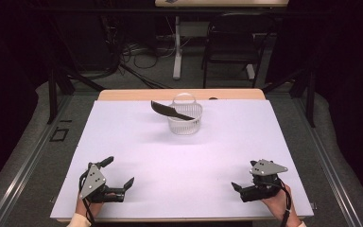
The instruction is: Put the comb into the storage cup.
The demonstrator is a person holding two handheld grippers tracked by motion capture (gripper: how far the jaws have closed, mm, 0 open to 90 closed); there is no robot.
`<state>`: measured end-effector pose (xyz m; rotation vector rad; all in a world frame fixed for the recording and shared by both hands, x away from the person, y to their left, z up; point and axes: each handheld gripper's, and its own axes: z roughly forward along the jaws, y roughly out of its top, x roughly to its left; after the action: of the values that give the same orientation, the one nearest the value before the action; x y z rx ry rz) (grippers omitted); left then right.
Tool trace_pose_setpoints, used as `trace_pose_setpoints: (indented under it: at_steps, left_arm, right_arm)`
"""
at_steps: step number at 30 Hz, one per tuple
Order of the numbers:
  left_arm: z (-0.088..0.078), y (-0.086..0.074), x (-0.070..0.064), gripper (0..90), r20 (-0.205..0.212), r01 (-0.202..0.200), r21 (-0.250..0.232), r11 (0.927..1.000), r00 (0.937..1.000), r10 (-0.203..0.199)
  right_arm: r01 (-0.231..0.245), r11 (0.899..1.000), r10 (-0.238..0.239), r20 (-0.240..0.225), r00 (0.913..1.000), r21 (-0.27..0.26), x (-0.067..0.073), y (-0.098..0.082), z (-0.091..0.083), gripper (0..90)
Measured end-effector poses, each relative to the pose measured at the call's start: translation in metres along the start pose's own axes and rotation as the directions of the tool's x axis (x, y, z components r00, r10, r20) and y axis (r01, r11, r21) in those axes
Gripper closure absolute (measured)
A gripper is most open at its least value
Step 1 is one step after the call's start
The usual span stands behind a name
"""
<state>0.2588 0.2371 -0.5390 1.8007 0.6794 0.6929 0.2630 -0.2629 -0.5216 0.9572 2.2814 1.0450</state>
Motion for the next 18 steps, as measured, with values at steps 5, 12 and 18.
trace_pose_setpoints:
  at_steps: [5,12,18]
  left_arm:
    - [0.0,-0.0001,-0.0001,0.9,0.0,0.002,0.001,1.0,1.0,-0.002]
    - [-0.0011,-0.0013,-0.0009,0.9,-0.001,0.016,0.005,0.9999,0.9999,-0.016]
    - [-0.0004,-0.0014,-0.0008,0.9,0.0,0.013,0.008,0.9999,0.9999,-0.013]
  right_arm:
    - [0.003,1.0,-0.003,0.01,0.9999,0.005,0.0034,-0.0043,-0.0023,0.0]
    - [-0.005,1.0,0.005,0.015,0.9999,-0.011,0.0034,-0.0083,-0.0052,0.0]
    - [-0.018,1.0,0.018,0.017,0.9997,-0.022,0.002,-0.0096,-0.0064,0.0]
